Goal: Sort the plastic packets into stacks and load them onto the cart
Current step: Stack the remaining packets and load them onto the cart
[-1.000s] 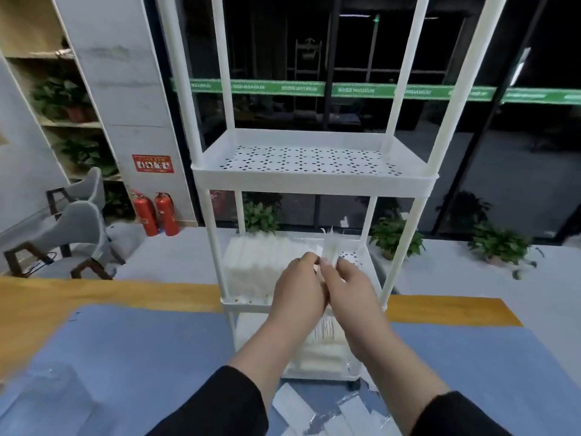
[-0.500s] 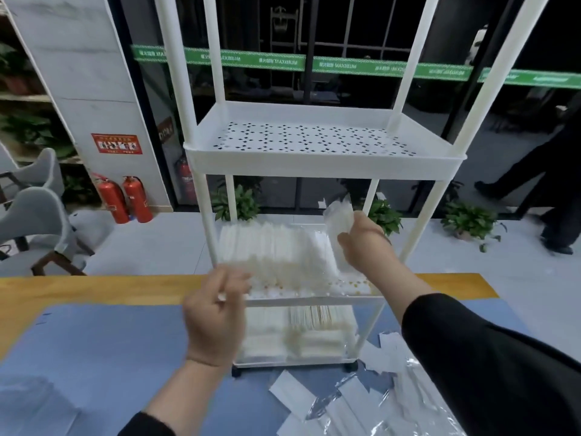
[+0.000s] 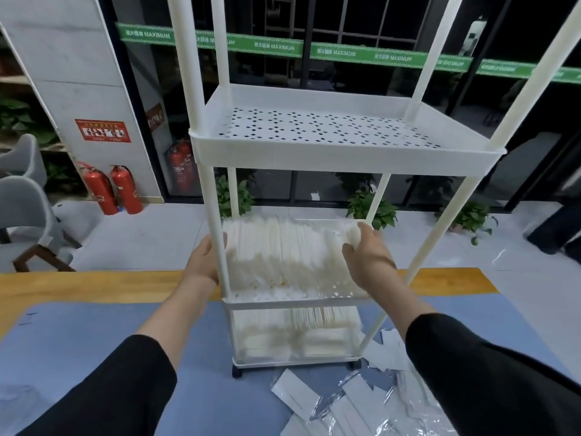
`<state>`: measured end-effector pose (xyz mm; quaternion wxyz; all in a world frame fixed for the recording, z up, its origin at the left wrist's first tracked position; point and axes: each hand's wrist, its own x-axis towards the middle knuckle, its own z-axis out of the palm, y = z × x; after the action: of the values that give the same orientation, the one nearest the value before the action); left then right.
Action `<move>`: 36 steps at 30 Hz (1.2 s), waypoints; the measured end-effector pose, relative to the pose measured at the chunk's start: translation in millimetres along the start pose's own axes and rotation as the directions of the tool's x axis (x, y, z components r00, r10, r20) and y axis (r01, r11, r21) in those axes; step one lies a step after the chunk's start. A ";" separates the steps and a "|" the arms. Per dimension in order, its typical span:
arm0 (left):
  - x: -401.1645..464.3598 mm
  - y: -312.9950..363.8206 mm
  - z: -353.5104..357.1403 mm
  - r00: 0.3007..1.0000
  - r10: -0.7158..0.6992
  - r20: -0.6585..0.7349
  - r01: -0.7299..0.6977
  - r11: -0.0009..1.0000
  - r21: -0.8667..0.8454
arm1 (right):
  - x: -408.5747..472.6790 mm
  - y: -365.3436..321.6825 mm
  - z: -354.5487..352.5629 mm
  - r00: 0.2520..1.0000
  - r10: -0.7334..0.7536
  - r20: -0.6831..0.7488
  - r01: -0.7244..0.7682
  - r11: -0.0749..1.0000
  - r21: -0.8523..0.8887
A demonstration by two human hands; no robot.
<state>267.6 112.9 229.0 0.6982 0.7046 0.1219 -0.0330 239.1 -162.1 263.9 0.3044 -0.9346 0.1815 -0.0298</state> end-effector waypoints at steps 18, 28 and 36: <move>-3.8 8.8 10.7 0.985 0.103 0.141 -0.094 0.993 -0.069 | 1.0 -24.8 44.1 0.989 0.018 0.148 -0.078 0.907 0.413; -4.8 4.6 5.3 0.996 0.058 0.071 -0.054 0.997 -0.053 | 2.8 -9.5 29.1 0.991 0.030 0.129 -0.086 0.886 0.455; -9.9 3.0 1.8 1.000 -0.016 0.008 0.017 0.989 -0.146 | -6.0 -5.3 16.2 0.990 0.008 0.138 -0.068 0.899 0.434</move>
<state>258.8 109.9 234.1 0.7482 0.6503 0.1274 -0.0324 237.9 -147.0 254.1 0.5182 -0.8387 0.1676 -0.0016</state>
